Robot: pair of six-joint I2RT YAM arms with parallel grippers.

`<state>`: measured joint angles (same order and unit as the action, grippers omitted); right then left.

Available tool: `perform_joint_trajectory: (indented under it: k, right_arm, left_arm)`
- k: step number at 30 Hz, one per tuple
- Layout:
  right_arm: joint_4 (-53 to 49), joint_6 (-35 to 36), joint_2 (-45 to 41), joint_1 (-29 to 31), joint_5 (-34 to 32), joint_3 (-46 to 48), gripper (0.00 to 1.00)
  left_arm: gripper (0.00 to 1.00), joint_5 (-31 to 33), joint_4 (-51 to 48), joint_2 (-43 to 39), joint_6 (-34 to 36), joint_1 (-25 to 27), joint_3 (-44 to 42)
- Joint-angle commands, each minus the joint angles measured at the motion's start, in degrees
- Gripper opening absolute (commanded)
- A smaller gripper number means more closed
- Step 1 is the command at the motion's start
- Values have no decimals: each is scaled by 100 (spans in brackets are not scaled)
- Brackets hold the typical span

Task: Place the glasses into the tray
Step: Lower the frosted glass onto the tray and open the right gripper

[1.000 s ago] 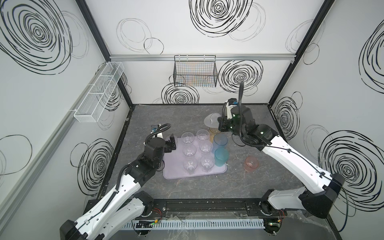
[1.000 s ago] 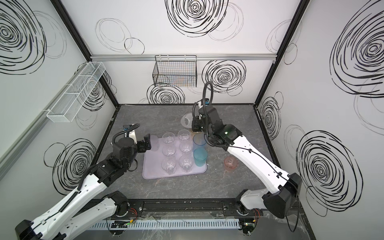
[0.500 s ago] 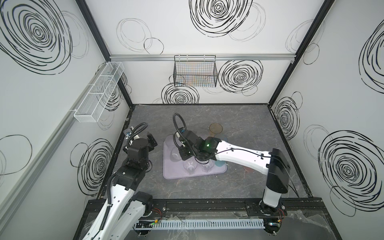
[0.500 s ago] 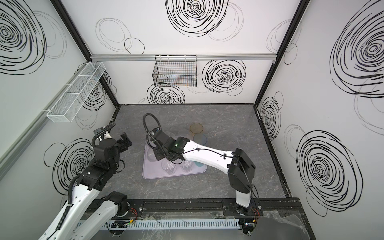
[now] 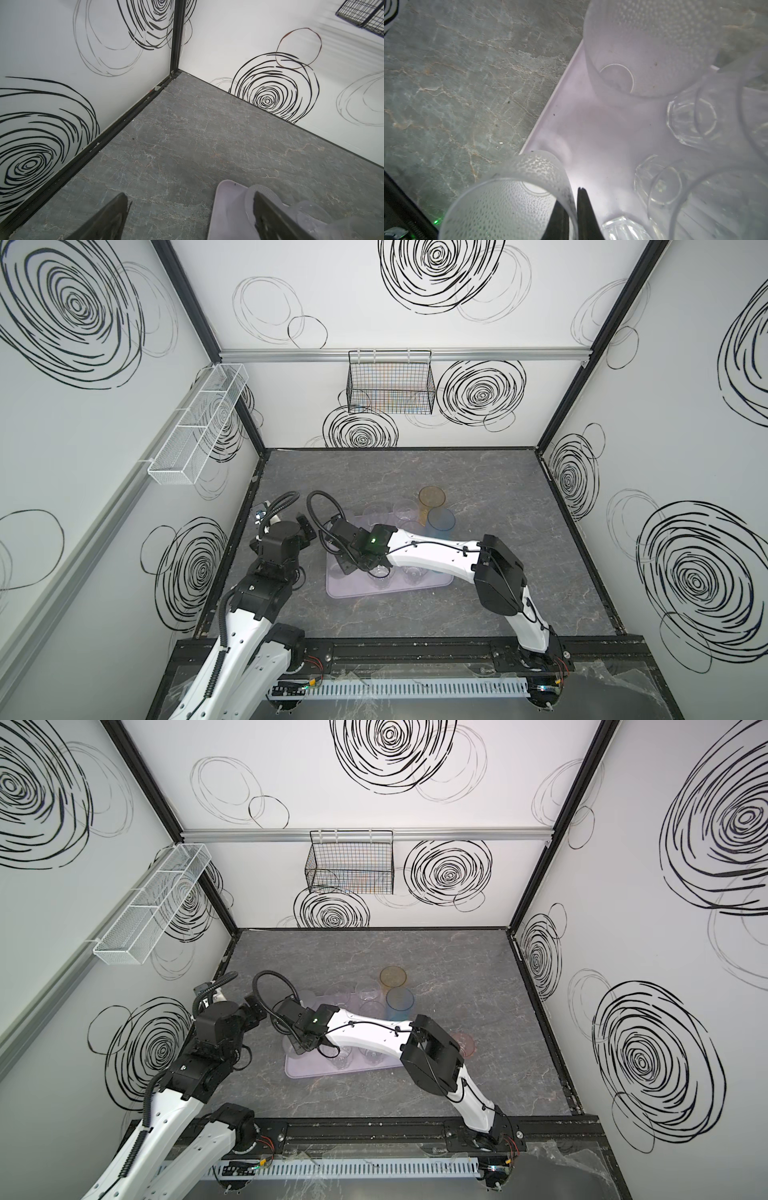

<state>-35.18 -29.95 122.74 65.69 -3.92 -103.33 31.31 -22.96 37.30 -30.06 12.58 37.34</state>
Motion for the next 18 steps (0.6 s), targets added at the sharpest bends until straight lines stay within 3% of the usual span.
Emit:
perform_joint_trajectory:
  k: [1, 11, 18]
  right_arm:
    - [-28, -20, 56, -155, -259, 47, 2]
    - [64, -37, 159, -245, -150, 101, 20]
    - [35, -105, -127, -215, -178, 166, 24]
  left_arm:
    - [96, -130, 184, -22, -96, -45, -87]
    - [96, -16, 245, -3, -130, 300, -262]
    - [96, 266, 253, 49, -194, 733, -310]
